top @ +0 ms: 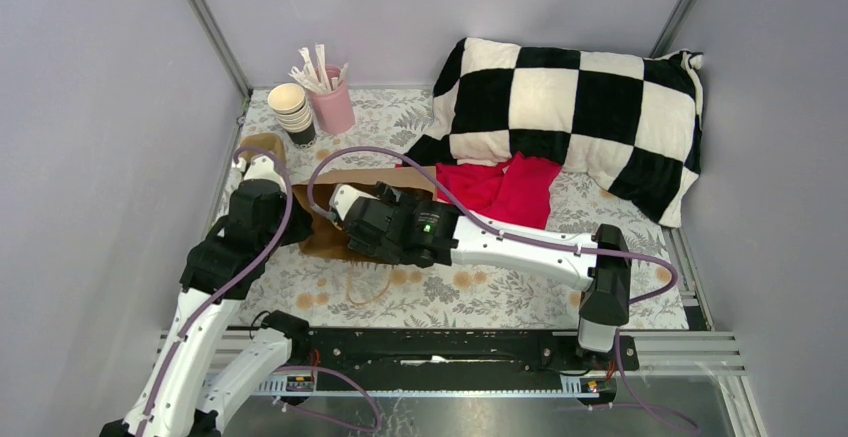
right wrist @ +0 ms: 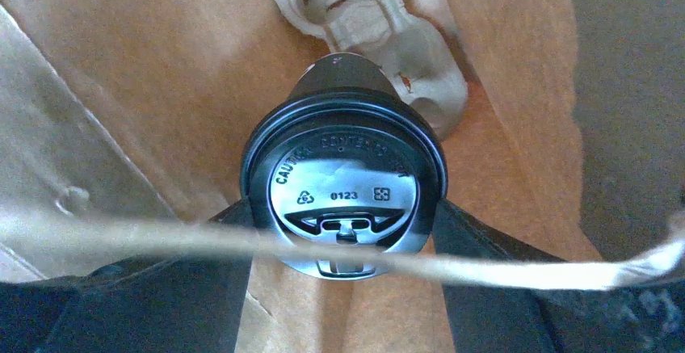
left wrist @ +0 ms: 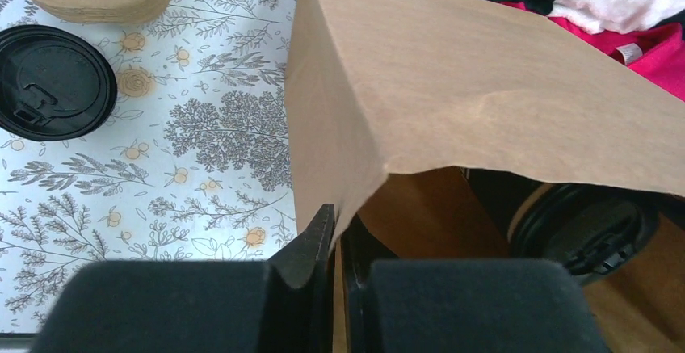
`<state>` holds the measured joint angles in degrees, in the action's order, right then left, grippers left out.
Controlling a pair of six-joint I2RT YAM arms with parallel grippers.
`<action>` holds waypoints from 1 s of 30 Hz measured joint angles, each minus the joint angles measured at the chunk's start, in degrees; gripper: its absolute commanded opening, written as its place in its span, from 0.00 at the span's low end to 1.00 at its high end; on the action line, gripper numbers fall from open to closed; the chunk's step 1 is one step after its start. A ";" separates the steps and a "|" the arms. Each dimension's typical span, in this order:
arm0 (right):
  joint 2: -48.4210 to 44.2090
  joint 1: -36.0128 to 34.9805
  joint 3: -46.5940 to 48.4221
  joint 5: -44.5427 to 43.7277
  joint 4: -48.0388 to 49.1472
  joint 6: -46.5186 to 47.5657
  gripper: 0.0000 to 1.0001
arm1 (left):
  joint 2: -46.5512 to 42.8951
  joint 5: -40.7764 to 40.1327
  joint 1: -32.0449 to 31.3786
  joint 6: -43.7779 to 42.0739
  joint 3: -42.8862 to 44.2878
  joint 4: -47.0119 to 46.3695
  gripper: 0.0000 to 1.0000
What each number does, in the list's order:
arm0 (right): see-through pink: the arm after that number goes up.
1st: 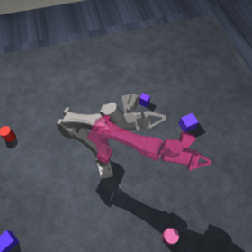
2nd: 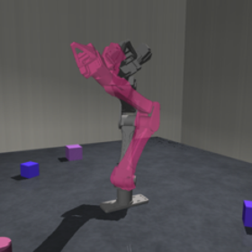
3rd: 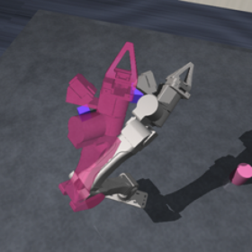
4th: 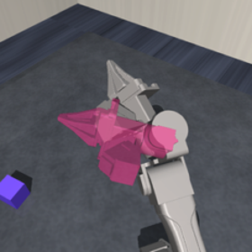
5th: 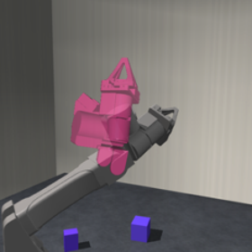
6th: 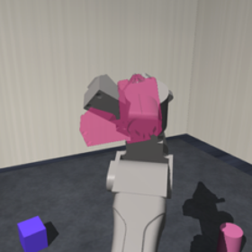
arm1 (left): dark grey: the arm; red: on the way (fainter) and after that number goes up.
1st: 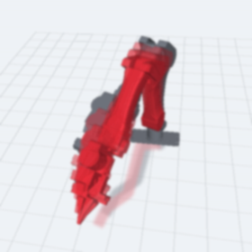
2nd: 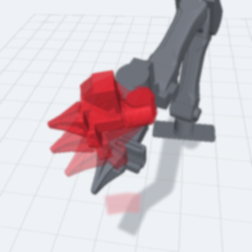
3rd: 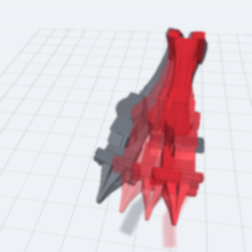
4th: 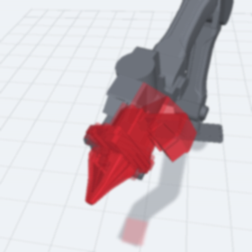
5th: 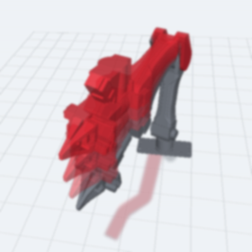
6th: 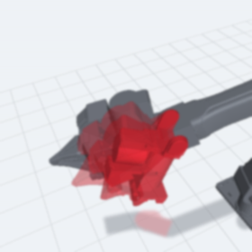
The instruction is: Pack the takeout coffee
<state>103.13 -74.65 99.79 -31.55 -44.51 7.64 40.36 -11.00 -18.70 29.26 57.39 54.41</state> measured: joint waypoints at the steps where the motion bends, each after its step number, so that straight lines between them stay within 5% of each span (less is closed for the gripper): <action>1: 0.44 -0.17 0.00 -0.48 0.42 -0.02 0.39 | -0.35 0.31 0.00 0.02 -0.17 -0.02 0.08; 30: -3.50 2.12 -14.14 -7.80 21.24 6.34 0.39 | -2.80 12.46 0.00 -2.51 -3.78 2.40 0.00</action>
<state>99.63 -72.53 85.65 -39.35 -23.27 13.98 37.56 1.45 -18.70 26.74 53.60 56.82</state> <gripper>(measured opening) 0.807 0.007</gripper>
